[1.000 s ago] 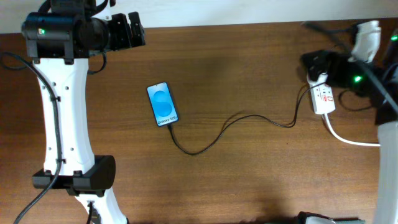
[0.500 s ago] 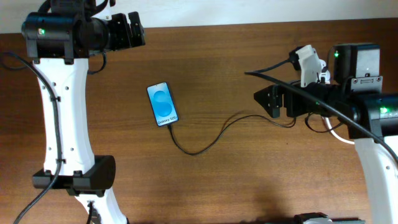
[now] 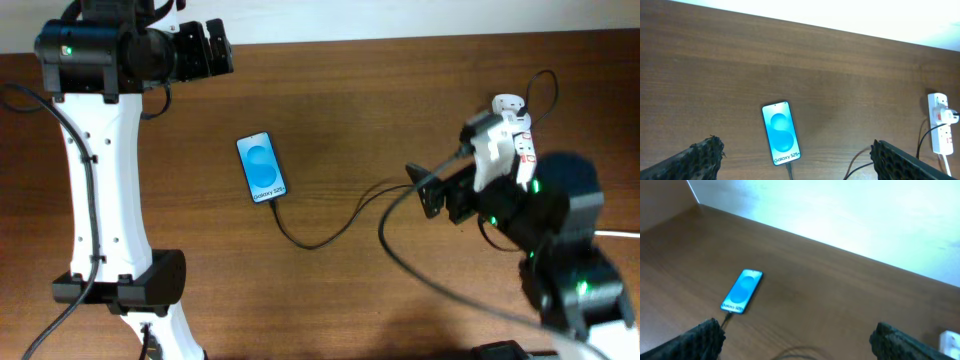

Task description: Plug charger to phone and switch on socket

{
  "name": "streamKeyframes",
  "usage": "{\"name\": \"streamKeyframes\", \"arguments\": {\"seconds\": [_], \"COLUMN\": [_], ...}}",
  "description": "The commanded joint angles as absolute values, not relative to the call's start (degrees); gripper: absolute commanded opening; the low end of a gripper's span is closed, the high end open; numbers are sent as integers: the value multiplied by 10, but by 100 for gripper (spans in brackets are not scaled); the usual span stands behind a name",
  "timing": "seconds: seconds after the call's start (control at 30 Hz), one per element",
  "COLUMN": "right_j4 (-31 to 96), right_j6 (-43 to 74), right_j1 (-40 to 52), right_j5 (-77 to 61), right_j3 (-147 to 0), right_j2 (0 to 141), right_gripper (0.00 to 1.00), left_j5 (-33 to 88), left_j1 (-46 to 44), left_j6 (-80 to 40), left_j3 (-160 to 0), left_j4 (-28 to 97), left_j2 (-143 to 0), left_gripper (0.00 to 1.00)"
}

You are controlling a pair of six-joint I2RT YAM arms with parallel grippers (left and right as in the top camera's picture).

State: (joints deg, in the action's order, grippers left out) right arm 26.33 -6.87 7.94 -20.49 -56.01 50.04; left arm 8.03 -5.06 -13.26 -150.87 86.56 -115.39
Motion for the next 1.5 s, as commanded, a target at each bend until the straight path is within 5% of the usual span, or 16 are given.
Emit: {"name": "streamKeyframes", "arguments": {"seconds": [0.0,0.5,1.47], "right_j4": [178,40,32], "right_j6": [-73,-71,-71], "right_j1": [81,60,60], "right_j5": [-149,-145,-143], "right_j3": [-411,-42,-3], "right_j2": [366,5,2], "right_gripper": [98,98,98], "left_j5": [76,76,76], "left_j1": [-48,-48,-48], "left_j6": [-131,-131,-131], "left_j3": [-1511,-1511,-1511], "left_j4": [865,865,865], "left_j2": [-1154,-1154,-1154], "left_gripper": [99,99,99]}}
